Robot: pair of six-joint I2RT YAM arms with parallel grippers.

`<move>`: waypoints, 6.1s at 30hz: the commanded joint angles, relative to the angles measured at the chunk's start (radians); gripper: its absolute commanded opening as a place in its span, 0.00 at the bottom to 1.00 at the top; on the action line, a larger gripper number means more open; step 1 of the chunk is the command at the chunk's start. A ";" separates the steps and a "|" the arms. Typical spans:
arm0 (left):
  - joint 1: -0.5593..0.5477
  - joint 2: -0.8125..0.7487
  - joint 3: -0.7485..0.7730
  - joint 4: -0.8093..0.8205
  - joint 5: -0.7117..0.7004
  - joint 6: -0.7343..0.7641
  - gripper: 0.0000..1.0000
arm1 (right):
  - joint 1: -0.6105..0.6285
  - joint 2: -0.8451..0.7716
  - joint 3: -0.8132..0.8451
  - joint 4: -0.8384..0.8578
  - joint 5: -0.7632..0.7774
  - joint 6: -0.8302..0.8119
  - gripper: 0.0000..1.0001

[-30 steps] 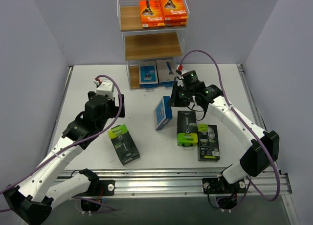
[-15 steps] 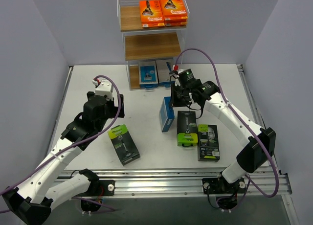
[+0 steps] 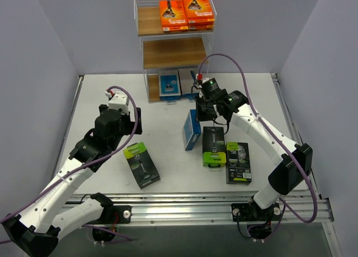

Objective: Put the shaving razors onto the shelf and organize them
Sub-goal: Grab a shaving razor with the right arm, then place the shaving razor onto shelf

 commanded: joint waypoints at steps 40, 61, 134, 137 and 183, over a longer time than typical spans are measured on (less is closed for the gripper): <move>-0.005 -0.040 0.005 0.033 0.024 0.009 0.96 | 0.038 0.148 0.085 -0.082 0.056 -0.005 0.10; -0.005 -0.039 0.003 0.034 0.039 0.006 0.96 | -0.045 -0.026 -0.064 0.165 -0.005 0.091 0.00; -0.074 0.061 -0.012 0.042 0.021 0.009 0.96 | -0.346 0.277 -0.504 1.960 -0.246 0.906 0.00; -0.082 0.062 -0.014 0.043 0.012 0.012 0.96 | -0.346 0.297 -0.504 1.972 -0.211 0.906 0.00; -0.086 0.030 -0.024 0.057 -0.080 0.012 0.96 | -0.066 0.484 -0.514 1.805 0.613 1.064 0.00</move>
